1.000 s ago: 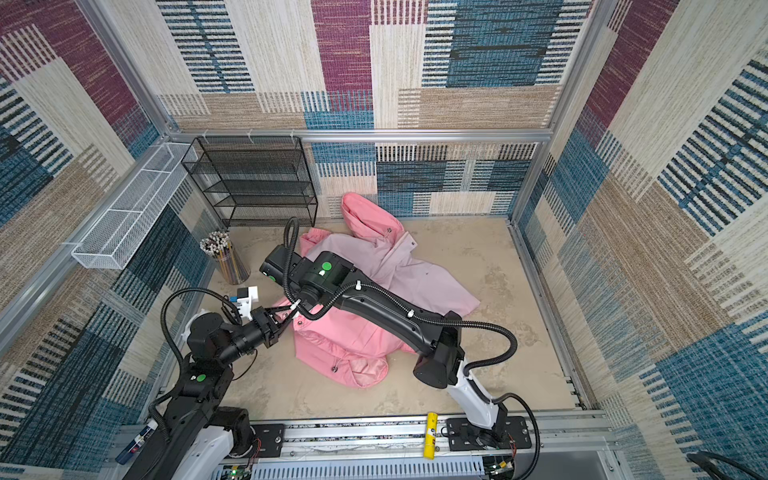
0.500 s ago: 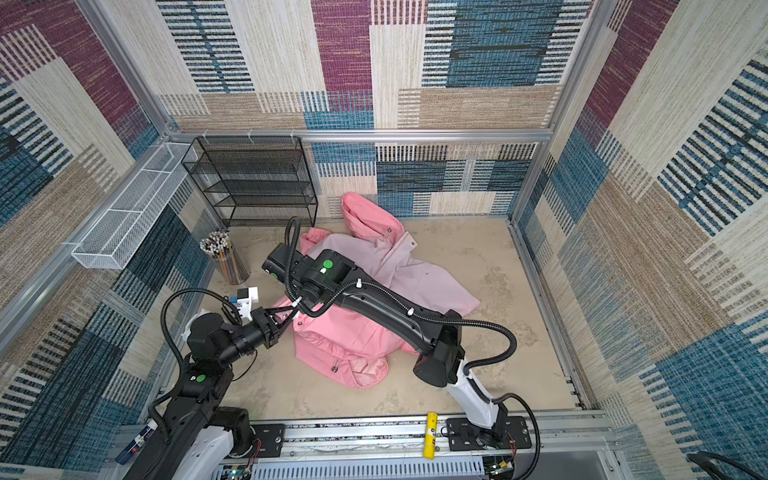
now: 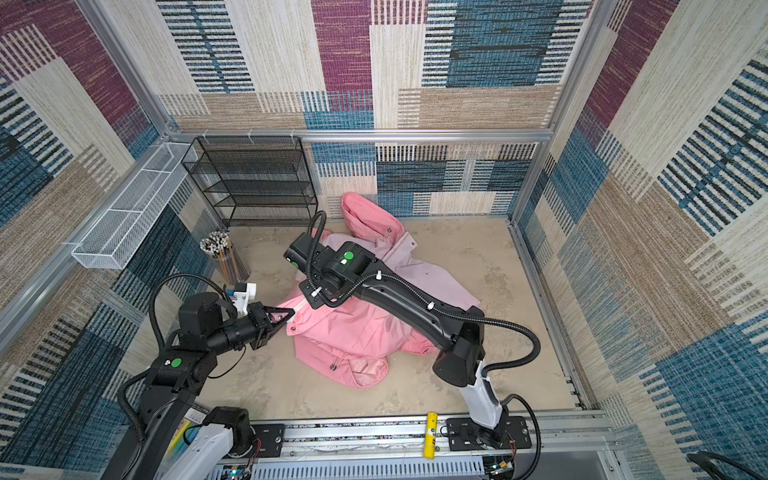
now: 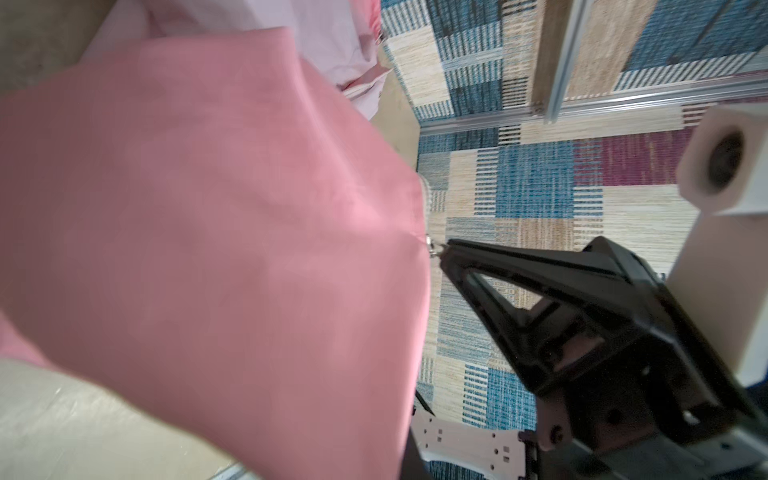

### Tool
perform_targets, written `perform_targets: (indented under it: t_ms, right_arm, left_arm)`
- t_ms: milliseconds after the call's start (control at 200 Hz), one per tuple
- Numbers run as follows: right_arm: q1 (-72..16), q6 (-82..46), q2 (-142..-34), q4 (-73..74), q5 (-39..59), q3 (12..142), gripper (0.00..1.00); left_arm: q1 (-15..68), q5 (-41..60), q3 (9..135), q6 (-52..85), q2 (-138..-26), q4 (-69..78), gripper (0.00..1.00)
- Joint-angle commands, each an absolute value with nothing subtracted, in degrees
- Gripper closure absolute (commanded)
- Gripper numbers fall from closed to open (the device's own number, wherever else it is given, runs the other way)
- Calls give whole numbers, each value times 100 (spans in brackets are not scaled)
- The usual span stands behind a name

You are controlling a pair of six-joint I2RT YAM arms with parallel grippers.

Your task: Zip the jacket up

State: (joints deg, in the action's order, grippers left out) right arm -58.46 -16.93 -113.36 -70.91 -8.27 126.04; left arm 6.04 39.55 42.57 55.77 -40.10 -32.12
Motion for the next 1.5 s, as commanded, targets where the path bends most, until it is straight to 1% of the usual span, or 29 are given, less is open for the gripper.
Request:
perform_targets:
  t_ms: [0, 135, 235, 366, 531, 616, 701, 761, 977, 1107, 1182, 1232, 1298, 1393, 1498]
  right_arm:
    - [-5730, -1984, -10939, -6579, -546, 11992, 100]
    - [-5358, -1861, -10696, -6155, -502, 11261, 100]
    - [-5031, -1780, -10517, -5841, -513, 10856, 100]
    - [-4639, -1664, -10343, -5387, -511, 10432, 100]
    - [-4062, -1360, -10332, -4935, -489, 9940, 100]
    - [-3729, -1216, -10423, -4742, -536, 9725, 100]
    - [-3361, -1114, -10460, -4498, -483, 9593, 100]
    - [-3074, -1024, -10506, -4370, -418, 9595, 100]
    - [-2065, -644, -11186, -4140, -559, 10147, 100]
    - [-1762, -428, -11597, -4278, -453, 10794, 100]
    - [-1675, -251, -11670, -4154, -591, 10848, 100]
    - [-1515, -253, -11806, -4198, -465, 11021, 100]
    - [-1402, -174, -11956, -4130, -569, 11189, 100]
    - [-1139, -125, -12394, -4544, -589, 12073, 100]
    - [-983, 3, -12668, -5019, -664, 13328, 100]
  left_arm:
    - [583, 3878, 4646, 4956, -3995, -4632, 100]
    - [356, 3610, 5463, 4318, -4105, -5777, 100]
    - [-8, 3476, 6069, 3767, -4363, -6499, 100]
    - [-740, 3854, 6381, 3475, -4609, -6696, 100]
    - [-1724, 4031, 6812, 2826, -4711, -7358, 100]
    - [-1840, 3740, 6921, 2740, -4691, -7513, 100]
    - [-1940, 3107, 7120, 2516, -4708, -7701, 100]
    - [-1979, 3199, 7069, 2582, -4738, -7617, 100]
    - [-2102, 3266, 6924, 2625, -4736, -7581, 100]
    - [-2118, 3518, 6858, 2659, -4746, -7510, 100]
    - [-2118, 3447, 6820, 2635, -4707, -7558, 100]
    - [-2118, 3570, 6722, 2684, -4670, -7505, 100]
    - [-2118, 3676, 6590, 2727, -4675, -7396, 100]
    - [-2118, 3634, 6651, 2729, -4740, -7331, 100]
    - [-2096, 4187, 6666, 2958, -4900, -7059, 100]
